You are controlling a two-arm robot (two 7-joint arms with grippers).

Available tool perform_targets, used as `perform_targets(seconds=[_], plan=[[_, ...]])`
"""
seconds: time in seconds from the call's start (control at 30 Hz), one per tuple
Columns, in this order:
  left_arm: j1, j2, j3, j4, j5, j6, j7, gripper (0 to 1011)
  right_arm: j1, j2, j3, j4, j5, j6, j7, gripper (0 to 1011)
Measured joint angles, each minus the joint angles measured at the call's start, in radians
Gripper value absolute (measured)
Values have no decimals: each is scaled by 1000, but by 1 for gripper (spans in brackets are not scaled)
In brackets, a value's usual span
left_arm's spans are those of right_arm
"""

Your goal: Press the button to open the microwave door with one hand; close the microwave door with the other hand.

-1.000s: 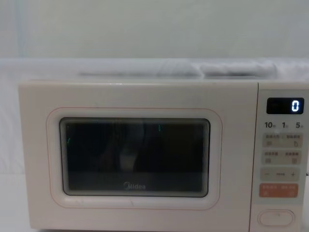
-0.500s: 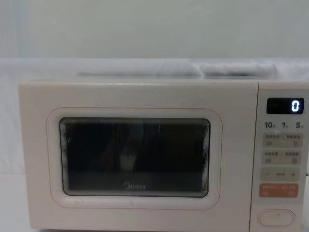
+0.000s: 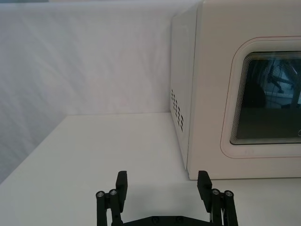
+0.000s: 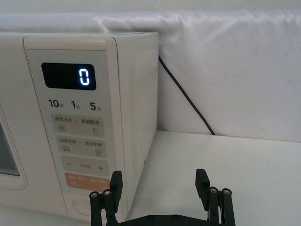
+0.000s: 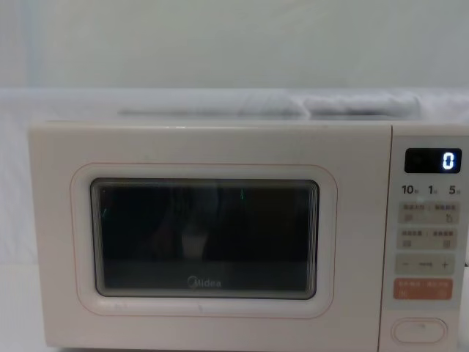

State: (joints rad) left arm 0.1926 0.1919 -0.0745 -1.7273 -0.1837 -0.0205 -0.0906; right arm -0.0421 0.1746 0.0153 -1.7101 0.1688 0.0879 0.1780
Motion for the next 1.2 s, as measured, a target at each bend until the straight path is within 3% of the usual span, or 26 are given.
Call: perform_targets(seconds=[0.07, 1.2], plan=[[0, 0, 0, 0, 0, 0, 0, 1001, 0, 0, 0, 0, 0, 0, 0, 1002], [0, 0, 0, 0, 0, 0, 0, 1001, 0, 0, 0, 0, 0, 0, 0, 1002]])
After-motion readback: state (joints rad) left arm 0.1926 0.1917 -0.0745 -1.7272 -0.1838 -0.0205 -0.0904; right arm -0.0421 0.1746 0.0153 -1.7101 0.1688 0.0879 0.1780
